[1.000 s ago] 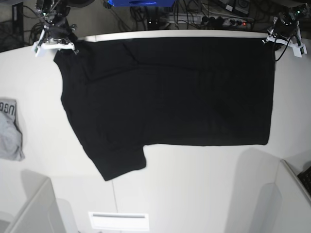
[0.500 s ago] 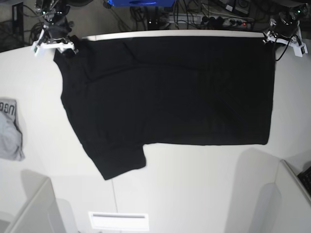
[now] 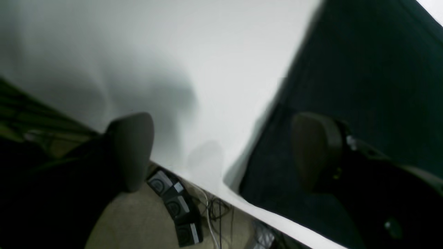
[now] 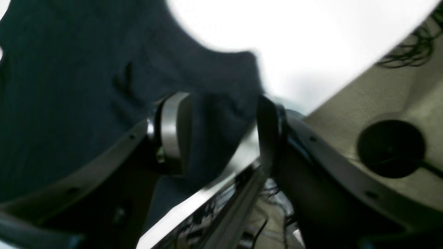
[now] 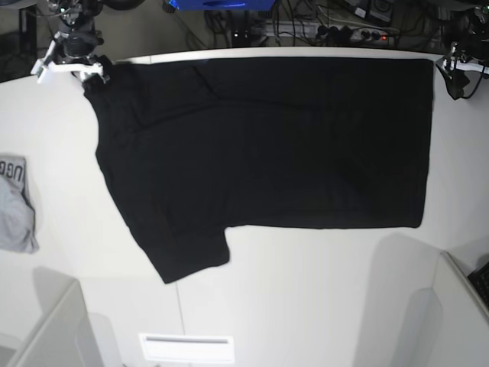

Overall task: Fold the T-shirt properly
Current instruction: 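Move the right gripper to the hem corner beside the sleeve and grasp, then move the left gripper to the opposite hem corner and grasp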

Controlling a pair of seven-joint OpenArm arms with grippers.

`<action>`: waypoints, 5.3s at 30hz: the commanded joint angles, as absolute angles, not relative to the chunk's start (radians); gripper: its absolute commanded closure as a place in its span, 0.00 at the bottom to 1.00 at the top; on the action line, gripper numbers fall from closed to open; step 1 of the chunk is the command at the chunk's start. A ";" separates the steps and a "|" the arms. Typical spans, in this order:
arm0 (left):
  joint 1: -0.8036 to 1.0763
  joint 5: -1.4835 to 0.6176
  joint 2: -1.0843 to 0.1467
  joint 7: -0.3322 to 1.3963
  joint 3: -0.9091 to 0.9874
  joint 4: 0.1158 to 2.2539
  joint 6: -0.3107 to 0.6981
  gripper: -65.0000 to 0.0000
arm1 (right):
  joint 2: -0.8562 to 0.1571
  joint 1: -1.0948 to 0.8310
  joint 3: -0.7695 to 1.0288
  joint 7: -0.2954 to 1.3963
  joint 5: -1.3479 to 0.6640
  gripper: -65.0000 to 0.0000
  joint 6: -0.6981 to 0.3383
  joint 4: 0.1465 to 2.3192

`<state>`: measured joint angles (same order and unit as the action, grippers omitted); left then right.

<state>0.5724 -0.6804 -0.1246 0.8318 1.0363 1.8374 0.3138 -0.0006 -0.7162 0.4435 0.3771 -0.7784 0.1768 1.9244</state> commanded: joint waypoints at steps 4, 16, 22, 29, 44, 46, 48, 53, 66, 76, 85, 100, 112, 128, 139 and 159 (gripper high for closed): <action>0.555 -0.685 -0.142 0.812 1.044 1.856 0.314 0.08 | -0.031 -0.645 0.490 0.354 -0.779 0.57 0.171 1.942; 0.506 -0.685 -0.159 0.816 1.038 1.857 0.314 0.63 | -0.277 -0.278 0.323 0.406 -0.782 0.57 0.171 1.684; 0.506 -0.685 -0.157 0.816 1.043 1.853 0.314 1.00 | -0.292 -0.073 0.291 0.469 -0.780 0.57 0.171 1.540; 0.512 -0.684 -0.157 0.812 1.046 1.851 0.314 1.00 | -0.292 0.170 0.291 0.553 -0.780 0.56 0.166 1.328; 0.515 -0.684 -0.157 0.812 1.046 1.853 0.314 1.00 | -0.292 0.610 -0.013 0.498 -0.780 0.40 -0.005 0.731; 0.515 -0.684 -0.157 0.812 1.046 1.859 0.314 1.00 | -0.291 0.644 -0.087 0.473 -0.780 0.40 -0.039 0.704; 0.515 -0.684 -0.157 0.812 1.046 1.859 0.314 1.00 | -0.288 0.685 -0.148 0.467 -0.780 0.40 -0.056 0.638; 0.513 -0.684 -0.157 0.814 1.046 1.859 0.314 1.00 | -0.286 0.743 -0.249 0.406 -0.780 0.40 -0.059 0.519; 0.507 -0.682 -0.157 0.816 1.044 1.857 0.314 1.00 | -0.257 0.737 -0.407 0.389 -0.782 0.41 -0.102 0.512; 0.507 -0.682 -0.157 0.816 1.046 1.854 0.314 1.00 | -0.257 0.723 -0.410 0.381 -0.780 0.49 -0.101 0.512; 0.503 -0.682 -0.159 0.812 1.041 1.856 0.312 1.00 | -0.257 0.711 -0.410 0.346 -0.780 1.00 -0.101 0.512; 0.180 -0.193 -0.160 0.817 0.878 1.830 0.314 0.21 | -0.251 0.711 -0.406 0.346 -0.780 1.00 -0.101 0.512; -0.131 -0.105 -0.306 0.808 0.670 1.397 0.315 0.21 | -0.271 0.711 -0.404 0.344 -0.780 1.00 -0.101 0.512; -0.440 -0.097 -0.364 0.680 0.593 0.931 0.315 0.21 | -0.272 0.711 -0.410 0.344 -0.780 1.00 -0.104 0.512; -0.553 -0.101 -0.386 0.507 0.414 0.667 0.309 0.21 | -0.272 0.711 -0.410 0.344 -0.780 1.00 -0.104 0.512; -0.575 -0.101 -0.380 0.470 0.403 0.584 0.311 1.00 | -0.274 0.710 -0.410 0.340 -0.780 1.00 -0.104 0.512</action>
